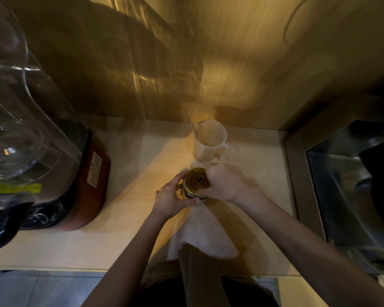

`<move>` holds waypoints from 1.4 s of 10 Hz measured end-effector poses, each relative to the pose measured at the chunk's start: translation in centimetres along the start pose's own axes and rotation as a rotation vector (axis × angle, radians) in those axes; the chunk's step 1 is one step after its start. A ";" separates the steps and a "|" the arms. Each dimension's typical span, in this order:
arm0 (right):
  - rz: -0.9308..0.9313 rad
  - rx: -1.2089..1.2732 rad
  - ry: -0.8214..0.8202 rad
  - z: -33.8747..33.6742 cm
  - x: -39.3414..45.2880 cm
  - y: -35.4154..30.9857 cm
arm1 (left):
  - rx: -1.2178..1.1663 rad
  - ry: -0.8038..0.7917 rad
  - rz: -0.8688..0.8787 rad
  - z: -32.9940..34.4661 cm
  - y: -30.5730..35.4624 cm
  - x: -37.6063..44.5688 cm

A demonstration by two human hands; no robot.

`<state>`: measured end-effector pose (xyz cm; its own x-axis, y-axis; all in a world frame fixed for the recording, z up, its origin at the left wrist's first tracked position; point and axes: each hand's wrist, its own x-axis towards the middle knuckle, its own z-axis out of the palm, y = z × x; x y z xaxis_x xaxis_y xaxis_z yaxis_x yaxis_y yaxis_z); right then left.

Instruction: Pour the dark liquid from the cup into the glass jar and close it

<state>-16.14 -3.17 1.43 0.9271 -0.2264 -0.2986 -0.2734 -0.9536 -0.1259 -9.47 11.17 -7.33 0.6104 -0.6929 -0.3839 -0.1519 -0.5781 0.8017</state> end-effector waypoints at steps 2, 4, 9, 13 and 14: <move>0.010 0.081 0.048 -0.8 -0.8 0.5 | -0.026 0.010 0.007 0.1 0.0 0.0; -0.156 0.287 -0.068 1.8 -0.2 1.4 | -0.011 0.018 0.012 0.2 -0.1 0.0; 0.070 0.613 0.360 6.9 -2.4 -0.1 | -0.041 0.047 0.023 0.2 0.3 -0.1; 0.160 0.846 0.265 5.9 -2.4 0.4 | 0.337 -0.091 0.035 -1.4 1.8 0.9; 0.245 0.972 0.244 4.2 -2.7 0.9 | 0.337 -0.189 0.024 -3.3 4.2 1.6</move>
